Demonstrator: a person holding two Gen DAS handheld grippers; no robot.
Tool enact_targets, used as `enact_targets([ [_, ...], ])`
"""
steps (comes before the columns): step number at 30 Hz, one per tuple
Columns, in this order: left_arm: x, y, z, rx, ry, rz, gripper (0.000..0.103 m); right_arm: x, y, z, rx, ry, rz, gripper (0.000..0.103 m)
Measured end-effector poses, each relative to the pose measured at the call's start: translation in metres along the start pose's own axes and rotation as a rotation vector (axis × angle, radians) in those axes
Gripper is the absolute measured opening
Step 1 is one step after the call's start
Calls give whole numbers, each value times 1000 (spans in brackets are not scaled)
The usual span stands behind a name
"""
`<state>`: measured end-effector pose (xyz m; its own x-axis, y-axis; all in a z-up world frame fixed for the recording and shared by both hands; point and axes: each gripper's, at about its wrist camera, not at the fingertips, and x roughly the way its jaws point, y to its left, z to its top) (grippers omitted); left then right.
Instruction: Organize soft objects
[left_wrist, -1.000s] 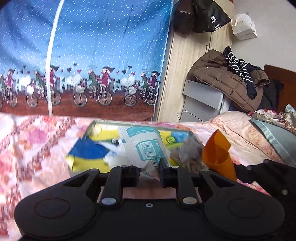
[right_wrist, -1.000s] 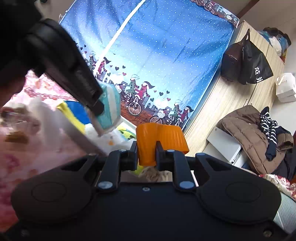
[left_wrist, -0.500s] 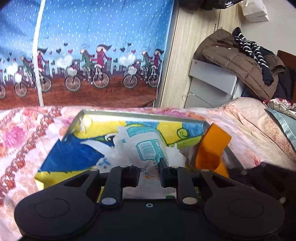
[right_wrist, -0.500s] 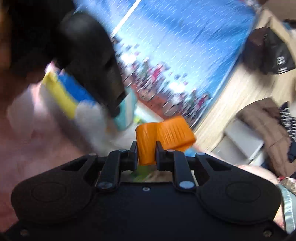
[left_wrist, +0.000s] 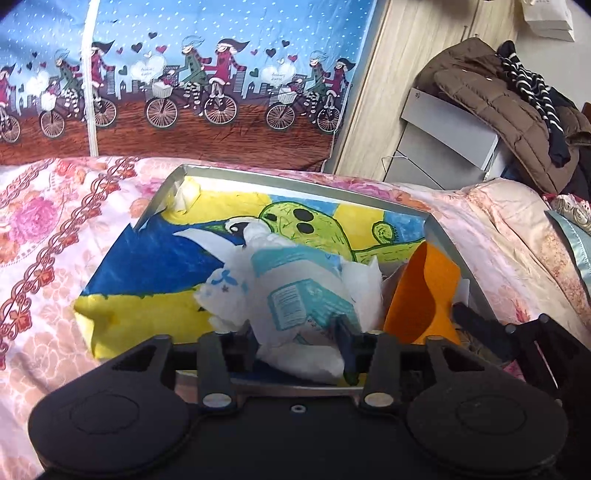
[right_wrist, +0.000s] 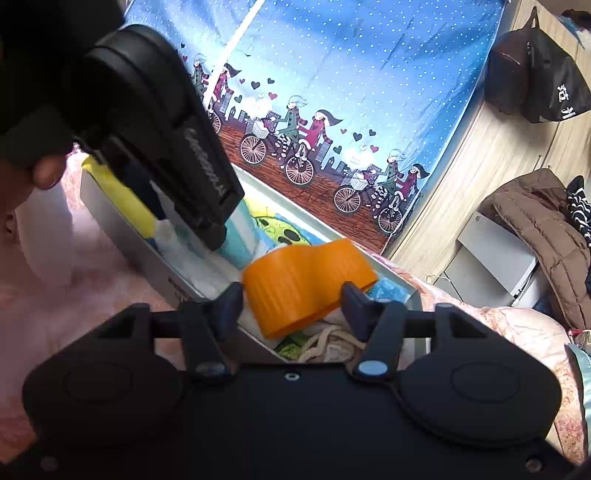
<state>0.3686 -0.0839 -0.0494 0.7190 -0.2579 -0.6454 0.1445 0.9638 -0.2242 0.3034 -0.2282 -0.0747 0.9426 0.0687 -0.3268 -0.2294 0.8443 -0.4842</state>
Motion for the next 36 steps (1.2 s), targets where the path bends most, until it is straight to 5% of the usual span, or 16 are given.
enact_targets([
  [2, -9, 2, -1, -4, -11, 8, 64, -4, -1, 0, 7, -5, -6, 64],
  [6, -30, 4, -1, 22, -49, 32, 64, -25, -5, 8, 39, -18, -32, 90],
  [11, -81, 17, -11, -23, -202, 97, 82, -58, -29, 16, 184, -33, -64, 102],
  [21, -187, 18, -57, 40, -402, 174, 94, -161, -60, 23, 529, -163, -105, 103],
  [29, -267, 17, -117, -37, -499, 232, 96, -230, -20, 9, 532, -237, -159, 103],
  [36, -306, 8, -159, 17, -503, 236, 96, -277, 10, 8, 521, -276, -154, 103],
])
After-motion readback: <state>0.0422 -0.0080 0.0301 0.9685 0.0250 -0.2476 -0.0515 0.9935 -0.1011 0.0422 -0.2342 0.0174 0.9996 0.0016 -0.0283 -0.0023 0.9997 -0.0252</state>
